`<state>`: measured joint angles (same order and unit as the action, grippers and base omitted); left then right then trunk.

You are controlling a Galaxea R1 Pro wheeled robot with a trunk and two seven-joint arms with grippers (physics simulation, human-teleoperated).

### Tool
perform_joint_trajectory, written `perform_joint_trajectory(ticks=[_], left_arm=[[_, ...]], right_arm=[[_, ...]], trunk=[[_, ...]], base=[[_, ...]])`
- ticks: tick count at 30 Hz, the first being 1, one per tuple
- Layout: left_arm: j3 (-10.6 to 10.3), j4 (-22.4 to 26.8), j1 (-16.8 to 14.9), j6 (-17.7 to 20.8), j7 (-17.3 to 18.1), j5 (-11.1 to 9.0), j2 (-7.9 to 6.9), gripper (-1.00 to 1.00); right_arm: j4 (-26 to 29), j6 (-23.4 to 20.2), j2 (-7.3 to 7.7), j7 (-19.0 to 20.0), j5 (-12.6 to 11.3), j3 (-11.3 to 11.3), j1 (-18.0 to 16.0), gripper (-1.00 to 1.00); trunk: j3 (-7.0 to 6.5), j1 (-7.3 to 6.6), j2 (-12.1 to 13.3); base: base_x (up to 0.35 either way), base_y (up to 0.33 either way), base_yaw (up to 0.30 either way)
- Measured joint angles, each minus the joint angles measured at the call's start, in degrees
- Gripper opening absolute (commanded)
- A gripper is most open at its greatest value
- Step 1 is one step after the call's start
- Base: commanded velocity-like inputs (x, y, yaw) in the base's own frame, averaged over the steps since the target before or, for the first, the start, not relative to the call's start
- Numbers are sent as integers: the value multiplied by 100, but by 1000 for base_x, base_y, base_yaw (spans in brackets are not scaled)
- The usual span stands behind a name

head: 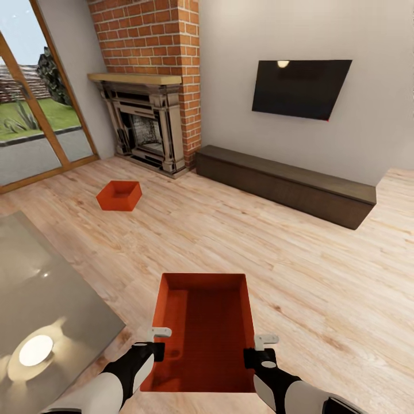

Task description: Move the two storage containers from the living room to the garage. In the garage, place one container on the floor and stack the other container on top of it (either order is fine).

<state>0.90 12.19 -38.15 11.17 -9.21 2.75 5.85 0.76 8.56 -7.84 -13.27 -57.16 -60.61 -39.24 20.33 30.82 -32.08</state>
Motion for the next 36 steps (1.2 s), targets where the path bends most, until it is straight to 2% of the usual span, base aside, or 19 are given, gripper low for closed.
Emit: perform_joint_trajectory(ticks=[36], left_arm=[[-4, 0, 0, -4, 0, -2, -1, -100]], right_arm=[[-10, 9, -5, 2, -3, 0, 0, -100]], trunk=[[-328, 0, 0]], base=[[0, 0, 0]])
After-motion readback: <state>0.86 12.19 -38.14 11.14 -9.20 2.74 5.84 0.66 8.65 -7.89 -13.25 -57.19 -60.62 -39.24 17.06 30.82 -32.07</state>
